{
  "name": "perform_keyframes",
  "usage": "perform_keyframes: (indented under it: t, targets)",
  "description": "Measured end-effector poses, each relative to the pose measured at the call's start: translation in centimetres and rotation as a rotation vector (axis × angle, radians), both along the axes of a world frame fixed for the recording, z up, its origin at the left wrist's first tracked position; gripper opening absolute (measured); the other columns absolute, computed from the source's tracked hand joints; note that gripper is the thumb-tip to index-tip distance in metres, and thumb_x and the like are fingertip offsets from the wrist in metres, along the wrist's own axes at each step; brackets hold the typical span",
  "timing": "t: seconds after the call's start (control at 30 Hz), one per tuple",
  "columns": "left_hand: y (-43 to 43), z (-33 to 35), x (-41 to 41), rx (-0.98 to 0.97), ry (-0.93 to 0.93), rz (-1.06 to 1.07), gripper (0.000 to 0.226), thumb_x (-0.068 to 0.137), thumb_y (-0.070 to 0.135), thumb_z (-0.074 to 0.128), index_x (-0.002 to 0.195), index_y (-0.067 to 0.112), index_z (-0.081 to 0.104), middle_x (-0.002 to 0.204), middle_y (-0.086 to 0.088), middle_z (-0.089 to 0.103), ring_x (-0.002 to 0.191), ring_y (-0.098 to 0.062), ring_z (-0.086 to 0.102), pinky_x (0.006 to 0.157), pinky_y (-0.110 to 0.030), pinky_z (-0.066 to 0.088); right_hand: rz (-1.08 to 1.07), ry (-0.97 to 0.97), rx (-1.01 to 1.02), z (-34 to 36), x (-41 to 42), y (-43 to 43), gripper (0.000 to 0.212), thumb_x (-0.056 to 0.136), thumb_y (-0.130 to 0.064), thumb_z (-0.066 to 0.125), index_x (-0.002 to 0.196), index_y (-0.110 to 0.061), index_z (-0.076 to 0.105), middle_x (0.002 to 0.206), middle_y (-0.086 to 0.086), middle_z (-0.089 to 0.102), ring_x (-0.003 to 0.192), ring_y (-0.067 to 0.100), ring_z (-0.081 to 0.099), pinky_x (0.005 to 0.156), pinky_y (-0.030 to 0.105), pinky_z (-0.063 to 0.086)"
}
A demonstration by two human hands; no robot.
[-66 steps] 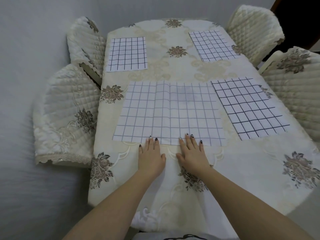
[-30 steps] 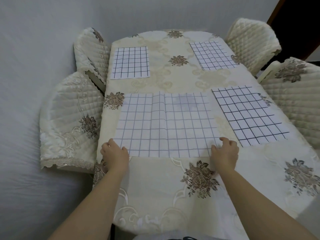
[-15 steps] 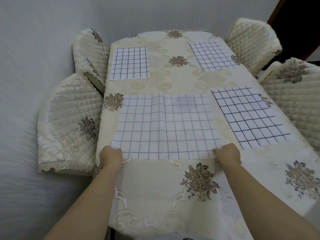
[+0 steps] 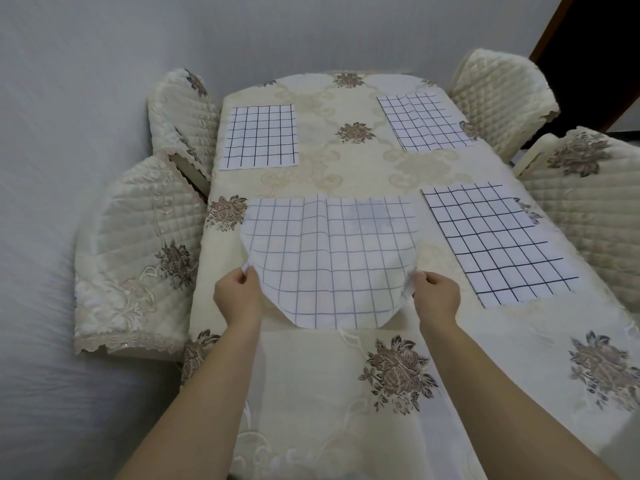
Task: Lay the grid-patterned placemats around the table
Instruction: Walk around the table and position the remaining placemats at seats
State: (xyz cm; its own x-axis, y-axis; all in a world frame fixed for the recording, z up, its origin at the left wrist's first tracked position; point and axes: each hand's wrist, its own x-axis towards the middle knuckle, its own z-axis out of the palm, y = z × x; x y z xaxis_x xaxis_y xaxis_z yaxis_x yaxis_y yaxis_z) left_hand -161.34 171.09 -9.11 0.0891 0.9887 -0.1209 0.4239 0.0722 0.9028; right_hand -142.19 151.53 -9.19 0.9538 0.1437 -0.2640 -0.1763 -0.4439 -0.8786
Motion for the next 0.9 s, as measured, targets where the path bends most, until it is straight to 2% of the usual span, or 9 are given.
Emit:
perform_keyframes:
  t: [0.17,0.3,0.33,0.4,0.47,0.57,0.7,0.8,0.9]
  targets:
    - [-3.2,2.5,2.9,0.081,-0.082,-0.125,0.053,0.095,0.017,0.053,0.049,0.018,0.027,0.046,0.006,0.026,0.048,-0.011,0.023,0.051,-0.029,0.02,0.082,0.007,0.153,1.8,-1.8,2.2,0.043,0.092,-0.02,0.053,0.056,-0.009,0.032,0.054,0.003,0.018,0.052,0.017,0.015,0.057,0.028,0.015]
    - [-5.8,3.2,4.9,0.102,-0.138,-0.269,0.036,0.095,0.019,0.055,0.062,0.006,0.06,0.045,0.018,0.052,0.043,0.0,0.038,0.046,-0.019,0.026,0.149,0.036,0.21,2.5,-3.2,3.6,0.046,0.093,-0.025,0.054,0.063,0.008,0.044,0.062,0.01,0.032,0.059,0.018,0.026,0.058,0.026,0.024]
    - [-6.3,3.2,5.4,0.102,-0.151,-0.299,0.032,0.095,0.021,0.055,0.076,-0.001,0.067,0.056,0.019,0.062,0.047,0.002,0.047,0.047,-0.017,0.033,0.164,0.047,0.226,2.8,-3.7,3.8,0.046,0.093,-0.026,0.054,0.061,0.006,0.046,0.06,0.009,0.035,0.056,0.017,0.028,0.055,0.024,0.027]
    - [-7.2,3.3,6.2,0.114,-0.164,-0.339,0.035,0.096,0.024,0.054,0.097,-0.008,0.066,0.088,-0.002,0.075,0.077,-0.006,0.068,0.065,-0.025,0.049,0.193,0.059,0.265,2.9,-4.3,4.3,0.046,0.092,-0.029,0.056,0.06,0.003,0.049,0.059,0.01,0.04,0.055,0.015,0.032,0.054,0.025,0.034]
    - [-7.9,3.2,6.8,0.119,-0.168,-0.371,0.035,0.096,0.025,0.054,0.104,-0.006,0.066,0.105,-0.011,0.073,0.1,-0.015,0.067,0.082,-0.031,0.052,0.22,0.061,0.294,2.8,-4.8,4.7,0.042,0.09,-0.034,0.058,0.069,0.003,0.061,0.067,0.018,0.061,0.062,0.015,0.048,0.067,0.037,0.051]
    - [-8.9,3.3,7.6,0.103,-0.139,-0.446,0.031,0.096,0.026,0.054,0.085,0.002,0.071,0.07,0.001,0.071,0.058,0.001,0.06,0.056,-0.012,0.041,0.266,0.079,0.296,3.0,-5.4,5.0,0.044,0.082,-0.043,0.056,0.082,0.0,0.065,0.087,0.031,0.064,0.069,0.03,0.06,0.083,0.051,0.052]
    - [-10.0,3.1,8.0,0.096,-0.104,-0.519,0.027,0.096,0.023,0.051,0.083,0.009,0.071,0.056,-0.002,0.06,0.045,0.0,0.045,0.048,-0.012,0.03,0.193,0.199,0.359,3.7,-5.5,4.9,0.042,0.076,-0.035,0.059,0.062,0.004,0.058,0.06,0.017,0.052,0.063,0.022,0.047,0.061,0.037,0.04]
    - [-10.7,3.2,7.9,0.085,-0.055,-0.654,0.019,0.094,0.02,0.05,0.095,0.022,0.069,0.072,0.005,0.065,0.062,-0.003,0.054,0.057,-0.013,0.04,0.166,0.22,0.323,3.9,-5.2,4.8,0.041,0.08,-0.034,0.067,0.046,-0.013,0.058,0.05,0.003,0.054,0.056,0.019,0.053,0.06,0.034,0.046]
    - [-10.8,3.1,7.5,0.014,-0.12,-0.829,0.038,0.088,0.011,0.051,0.122,0.025,0.062,0.107,0.009,0.068,0.097,-0.003,0.061,0.083,-0.013,0.045,0.109,0.206,0.308,3.8,-4.5,4.6,0.032,0.079,-0.02,0.067,0.056,0.001,0.059,0.057,0.02,0.056,0.058,0.022,0.056,0.069,0.045,0.056]
